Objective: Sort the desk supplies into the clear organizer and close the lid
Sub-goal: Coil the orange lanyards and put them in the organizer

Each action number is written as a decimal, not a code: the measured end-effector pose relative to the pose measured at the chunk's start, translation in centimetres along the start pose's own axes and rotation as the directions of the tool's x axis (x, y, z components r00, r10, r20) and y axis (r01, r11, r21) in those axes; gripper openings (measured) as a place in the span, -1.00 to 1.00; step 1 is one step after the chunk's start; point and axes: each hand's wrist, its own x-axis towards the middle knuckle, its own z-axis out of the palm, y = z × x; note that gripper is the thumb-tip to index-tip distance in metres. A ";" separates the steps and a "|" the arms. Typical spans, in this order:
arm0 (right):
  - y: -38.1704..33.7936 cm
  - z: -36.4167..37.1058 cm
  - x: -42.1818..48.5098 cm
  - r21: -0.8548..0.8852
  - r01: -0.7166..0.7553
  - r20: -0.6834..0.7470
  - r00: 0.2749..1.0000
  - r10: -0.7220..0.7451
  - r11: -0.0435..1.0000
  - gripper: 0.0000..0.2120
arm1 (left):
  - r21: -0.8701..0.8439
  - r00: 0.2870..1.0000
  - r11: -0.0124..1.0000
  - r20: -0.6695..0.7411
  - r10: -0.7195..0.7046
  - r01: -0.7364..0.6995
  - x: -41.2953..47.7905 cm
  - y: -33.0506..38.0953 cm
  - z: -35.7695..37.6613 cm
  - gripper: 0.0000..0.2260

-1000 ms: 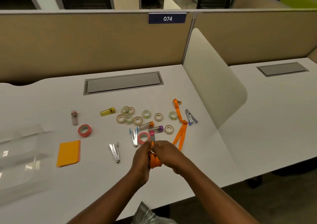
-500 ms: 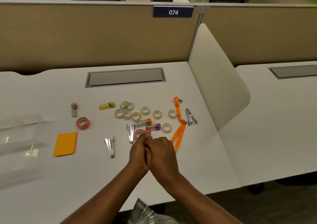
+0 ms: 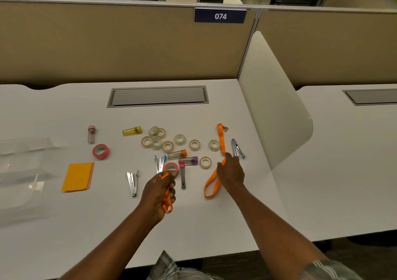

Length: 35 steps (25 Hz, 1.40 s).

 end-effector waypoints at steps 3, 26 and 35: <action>-0.4 -0.4 2.7 -0.196 0.061 -0.021 0.998 -0.066 0.979 -0.51 | 0.025 1.000 1.000 -0.011 0.007 -0.007 -0.4 -0.3 -0.8 -0.82; -9.8 -20.2 2.3 0.859 0.165 0.023 0.933 -0.358 0.485 -0.77 | 0.201 0.914 0.895 0.176 0.366 -0.397 -3.5 9.7 5.8 -0.91; -17.9 -19.9 -4.9 0.805 0.141 0.349 0.672 -0.653 0.576 -0.77 | 0.454 0.509 0.341 0.326 0.797 -0.823 -4.6 17.7 4.7 -0.74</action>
